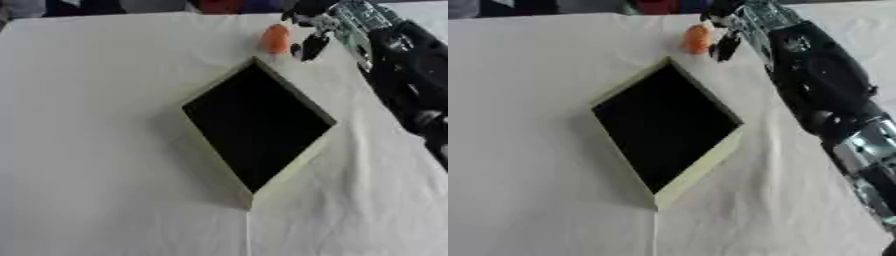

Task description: Pick up objects on the table and place them in the box.

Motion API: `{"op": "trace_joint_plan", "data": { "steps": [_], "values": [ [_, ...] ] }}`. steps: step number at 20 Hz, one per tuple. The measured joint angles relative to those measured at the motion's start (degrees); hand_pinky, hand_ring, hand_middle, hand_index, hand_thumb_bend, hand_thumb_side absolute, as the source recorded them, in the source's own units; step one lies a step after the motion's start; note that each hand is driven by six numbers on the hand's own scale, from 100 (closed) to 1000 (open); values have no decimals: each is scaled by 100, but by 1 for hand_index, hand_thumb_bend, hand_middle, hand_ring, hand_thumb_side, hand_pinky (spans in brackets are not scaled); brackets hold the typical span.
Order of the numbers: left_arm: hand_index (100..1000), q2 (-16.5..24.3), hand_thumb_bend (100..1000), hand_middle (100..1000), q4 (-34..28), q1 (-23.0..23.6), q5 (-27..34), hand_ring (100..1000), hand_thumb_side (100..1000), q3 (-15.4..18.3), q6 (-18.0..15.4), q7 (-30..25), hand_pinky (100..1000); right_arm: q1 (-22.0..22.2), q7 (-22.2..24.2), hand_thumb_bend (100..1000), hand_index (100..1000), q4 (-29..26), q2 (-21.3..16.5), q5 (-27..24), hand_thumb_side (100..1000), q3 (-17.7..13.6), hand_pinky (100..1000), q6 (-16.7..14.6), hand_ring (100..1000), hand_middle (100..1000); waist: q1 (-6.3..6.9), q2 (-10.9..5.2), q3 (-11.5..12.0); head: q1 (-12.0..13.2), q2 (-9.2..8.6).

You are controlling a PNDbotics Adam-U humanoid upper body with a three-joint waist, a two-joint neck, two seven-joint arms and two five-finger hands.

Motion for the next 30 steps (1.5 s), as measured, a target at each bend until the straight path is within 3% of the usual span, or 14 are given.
{"op": "trace_joint_plan", "data": {
  "steps": [5,11,19,22,25,27,28,30],
  "values": [
    [778,0,100,725,0,-12,1,639,664,-32,-7,-55,622,-38,116,118,997,-185,-9,20,342,-3,966,228,935,843,2,57,43,-36,-46],
    [778,-3,100,727,0,-19,10,638,663,-46,-2,-99,622,-105,46,187,1000,289,161,478,406,-242,976,300,939,850,12,93,99,-116,-96],
    [778,-50,100,727,0,-21,30,638,664,-67,1,-150,622,-150,-223,175,1000,871,391,1010,404,-636,976,330,939,848,39,120,141,-187,-146],
    [779,-50,100,728,0,-21,34,638,665,-69,1,-169,622,-152,-290,113,1000,989,435,1125,419,-728,966,384,932,830,38,128,142,-197,-167],
    [779,-52,100,728,0,-22,38,637,665,-73,5,-195,623,-174,-458,100,913,1069,482,1169,449,-816,928,462,890,716,37,139,156,-213,-195],
    [779,-53,100,728,0,-22,45,637,665,-84,12,-206,623,-180,-708,100,794,1082,516,1150,403,-848,903,530,857,595,36,144,164,-219,-197],
    [779,-54,100,728,0,-22,48,638,665,-88,15,-210,623,-180,-874,100,741,1082,528,1117,327,-850,879,582,830,538,36,150,166,-222,-197],
    [779,-54,100,729,0,-22,50,638,665,-100,23,-220,623,-178,-1221,100,705,1082,557,1021,259,-850,862,711,813,524,33,155,168,-227,-197]
  ]
}}
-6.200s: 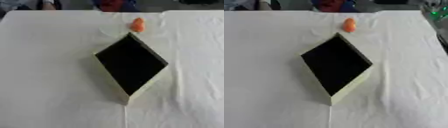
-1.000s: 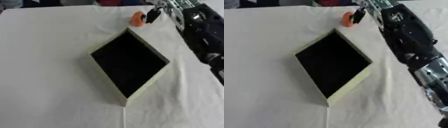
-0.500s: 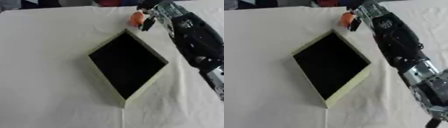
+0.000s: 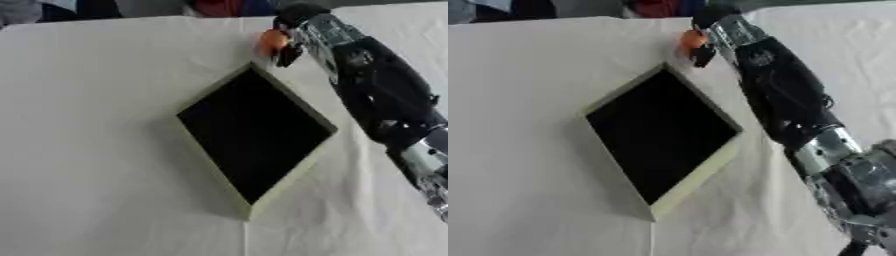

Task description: Pick up objects on the table and place them in the box.

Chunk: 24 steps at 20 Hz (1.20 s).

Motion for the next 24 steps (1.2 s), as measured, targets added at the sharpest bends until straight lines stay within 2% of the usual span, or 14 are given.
{"op": "trace_joint_plan", "data": {
  "steps": [1,3,8,13,19,21,24],
  "values": [
    [779,0,100,729,0,0,1,638,665,-1,2,-5,623,0,-153,100,667,0,15,-61,162,1,848,63,795,499,-2,0,0,-2,0],
    [779,0,100,730,0,0,1,638,662,-2,4,-26,623,0,-419,100,600,-1,22,-200,100,4,807,200,755,444,-12,0,0,-3,0],
    [779,0,100,730,0,0,1,639,657,-2,14,-62,624,-1,-850,100,568,-88,20,-591,100,13,750,473,726,432,-19,0,-12,9,2],
    [779,0,100,730,0,1,0,639,656,-1,28,-76,624,-49,-755,100,566,-616,-114,-1254,100,189,717,543,717,424,-43,-28,-72,50,15],
    [779,12,100,731,0,3,-25,641,655,6,33,-72,624,-43,-95,100,566,-1915,-766,-2363,100,703,703,589,708,424,-114,-139,-189,152,65],
    [779,17,100,730,0,8,-40,641,655,21,38,-67,624,63,153,100,567,-2503,-1068,-2773,100,939,656,643,684,427,-141,-178,-228,198,94],
    [779,66,100,731,0,14,-53,641,654,37,52,-47,624,300,502,100,573,-3589,-1539,-3390,100,1318,652,722,680,435,-173,-207,-278,250,115]
  ]
}}
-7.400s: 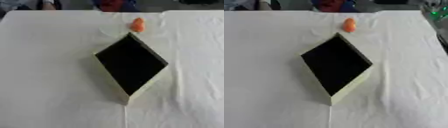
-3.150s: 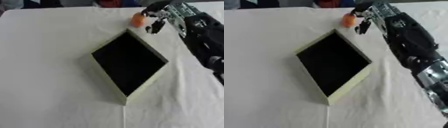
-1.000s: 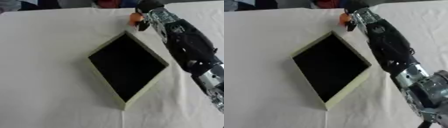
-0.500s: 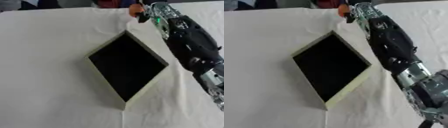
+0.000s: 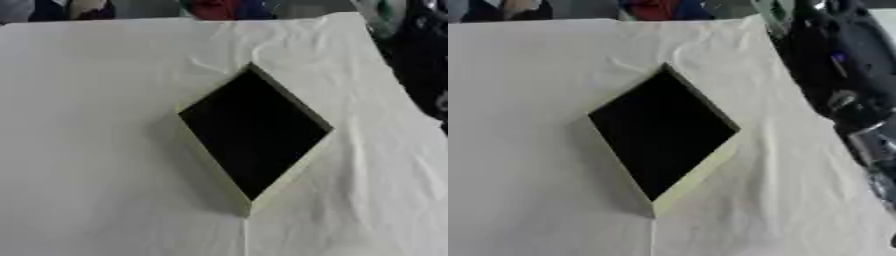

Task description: Pick up objects on the table and place them in the box.

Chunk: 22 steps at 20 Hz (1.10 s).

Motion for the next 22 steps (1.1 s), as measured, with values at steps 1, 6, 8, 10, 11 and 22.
{"op": "trace_joint_plan", "data": {
  "steps": [1,6,8,10,11,22],
  "values": [
    [778,1,100,731,0,0,-4,641,654,0,2,3,624,81,112,100,573,-377,-151,-182,100,111,653,40,681,436,-4,-11,-10,11,4],
    [779,49,100,731,0,11,-25,641,654,1,6,8,624,481,600,100,575,-2112,-746,-971,100,516,642,334,681,438,-34,-51,-68,48,46],
    [779,50,100,731,0,22,-29,642,654,1,12,14,624,616,764,100,575,-2653,-926,-1239,100,607,638,483,682,437,-34,-70,-92,56,49],
    [779,52,100,731,0,45,-38,642,654,1,16,18,624,743,906,100,576,-3122,-1079,-1500,100,671,639,623,684,438,-46,-89,-117,74,66],
    [779,53,100,731,0,49,-40,642,655,1,17,18,624,809,969,100,577,-3324,-1144,-1617,100,695,643,686,684,439,-58,-95,-131,84,86],
    [779,98,100,733,0,98,-48,642,656,1,32,23,624,1426,1081,100,579,-4517,-1494,-2233,100,813,657,775,689,439,-104,-212,-235,140,147]
  ]
}}
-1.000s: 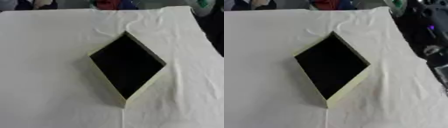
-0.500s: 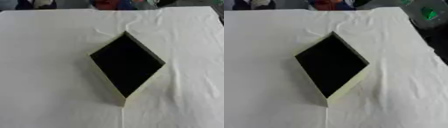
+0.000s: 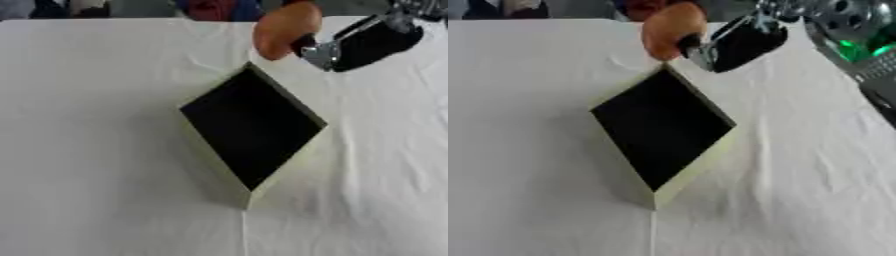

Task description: Pick up objects on the table and place them in the box.

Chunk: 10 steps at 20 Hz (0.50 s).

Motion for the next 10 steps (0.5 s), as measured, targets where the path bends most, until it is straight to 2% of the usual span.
{"op": "trace_joint_plan", "data": {
  "steps": [5,10],
  "values": [
    [779,0,100,733,0,2,0,641,655,-2,14,-16,623,34,-29,100,578,4,93,-189,100,196,622,45,687,436,2,-8,40,-20,1],
    [779,-3,100,734,0,-1,3,641,656,-5,20,-43,623,219,-99,100,577,275,341,-179,100,356,607,124,687,434,6,-1,103,-60,2]
  ]
}}
